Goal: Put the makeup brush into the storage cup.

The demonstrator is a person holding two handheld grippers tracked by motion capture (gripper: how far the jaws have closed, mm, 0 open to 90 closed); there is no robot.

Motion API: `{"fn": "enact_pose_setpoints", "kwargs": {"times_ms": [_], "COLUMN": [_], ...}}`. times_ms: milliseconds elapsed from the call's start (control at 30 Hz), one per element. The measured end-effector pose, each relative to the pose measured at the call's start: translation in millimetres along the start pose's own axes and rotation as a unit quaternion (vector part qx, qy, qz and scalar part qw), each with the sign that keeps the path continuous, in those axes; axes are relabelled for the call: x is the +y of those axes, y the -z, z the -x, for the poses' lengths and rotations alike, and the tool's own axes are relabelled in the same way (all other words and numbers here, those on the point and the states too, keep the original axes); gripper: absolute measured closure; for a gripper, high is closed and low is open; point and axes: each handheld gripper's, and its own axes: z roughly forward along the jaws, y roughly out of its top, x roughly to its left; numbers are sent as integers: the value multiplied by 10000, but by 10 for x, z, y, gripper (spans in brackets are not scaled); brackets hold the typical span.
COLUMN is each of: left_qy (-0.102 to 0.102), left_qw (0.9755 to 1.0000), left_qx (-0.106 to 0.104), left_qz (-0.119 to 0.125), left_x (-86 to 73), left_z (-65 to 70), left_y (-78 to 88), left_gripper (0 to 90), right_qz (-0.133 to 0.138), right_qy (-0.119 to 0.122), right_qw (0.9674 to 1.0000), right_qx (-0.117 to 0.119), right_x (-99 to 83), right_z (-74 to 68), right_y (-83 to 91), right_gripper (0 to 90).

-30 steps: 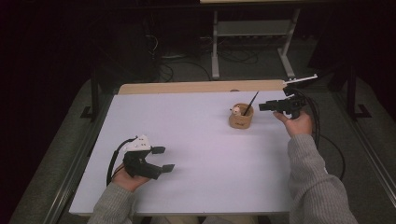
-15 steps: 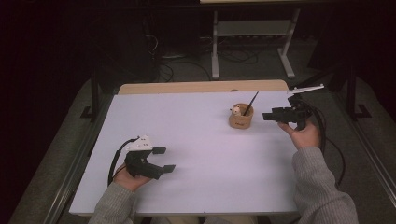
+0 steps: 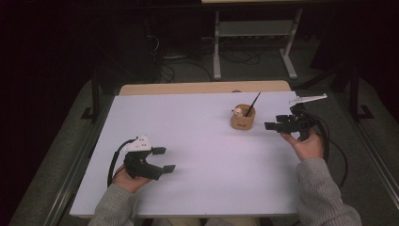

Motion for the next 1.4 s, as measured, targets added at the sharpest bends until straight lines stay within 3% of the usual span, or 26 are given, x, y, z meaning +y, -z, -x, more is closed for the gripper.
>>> {"fn": "enact_pose_setpoints", "kwargs": {"times_ms": [1400], "left_qy": [73], "left_qw": [9997], "left_qx": [217], "left_qz": [26], "left_x": [-11], "left_z": [-11], "left_y": [97], "left_gripper": [199], "right_qz": [182], "right_qy": [367], "right_qw": [9991], "right_qx": [60], "right_x": [-199], "right_z": [-337], "right_y": [73], "right_gripper": [231]}}
